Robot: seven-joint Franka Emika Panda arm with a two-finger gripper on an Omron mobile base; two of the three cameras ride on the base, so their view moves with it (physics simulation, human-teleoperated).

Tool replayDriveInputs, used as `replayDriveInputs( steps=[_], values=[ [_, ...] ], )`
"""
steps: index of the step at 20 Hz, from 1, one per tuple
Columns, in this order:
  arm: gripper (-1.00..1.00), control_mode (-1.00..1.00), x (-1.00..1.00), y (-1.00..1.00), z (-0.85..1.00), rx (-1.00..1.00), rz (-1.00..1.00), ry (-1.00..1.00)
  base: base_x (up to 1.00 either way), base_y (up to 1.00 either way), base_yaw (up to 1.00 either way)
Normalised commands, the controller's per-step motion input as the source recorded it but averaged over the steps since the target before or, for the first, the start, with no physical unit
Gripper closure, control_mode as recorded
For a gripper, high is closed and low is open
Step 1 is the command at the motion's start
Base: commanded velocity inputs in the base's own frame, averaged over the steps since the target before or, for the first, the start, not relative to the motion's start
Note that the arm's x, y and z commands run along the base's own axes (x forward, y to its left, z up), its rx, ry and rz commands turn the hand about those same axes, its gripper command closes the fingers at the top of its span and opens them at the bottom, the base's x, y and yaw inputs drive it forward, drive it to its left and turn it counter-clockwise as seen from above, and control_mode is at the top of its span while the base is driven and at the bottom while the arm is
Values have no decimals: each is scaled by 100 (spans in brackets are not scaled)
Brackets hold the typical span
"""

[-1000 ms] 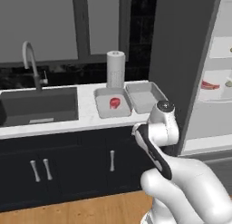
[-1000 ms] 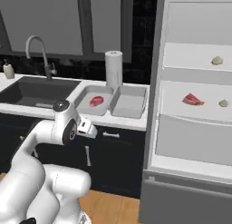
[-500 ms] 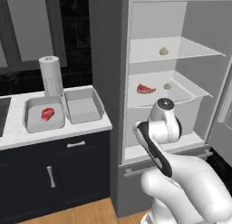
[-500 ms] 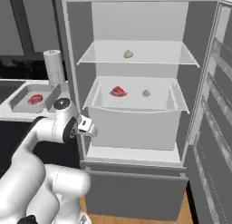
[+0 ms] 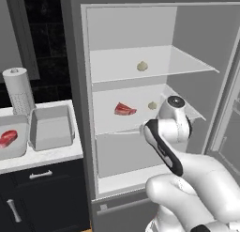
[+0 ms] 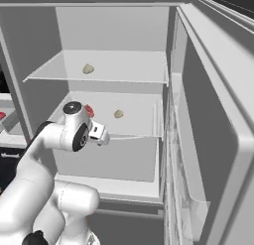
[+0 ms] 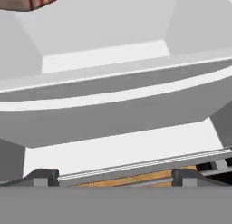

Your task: Place one garlic and one steak in each tupperware on the nearby counter, to pack two identical lunches.

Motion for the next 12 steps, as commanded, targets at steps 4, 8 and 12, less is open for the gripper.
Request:
replayDriveInputs(
  steps=[4, 8, 12],
  values=[
    [-100, -100, 21, 0, 100, 0, 39, -20, 0, 0, 0],
    [-100, -100, 65, 6, 69, -1, 27, -14, 0, 0, 0],
    [-100, -100, 65, 66, 2, -1, -3, -4, 0, 0, 0]
  ],
)
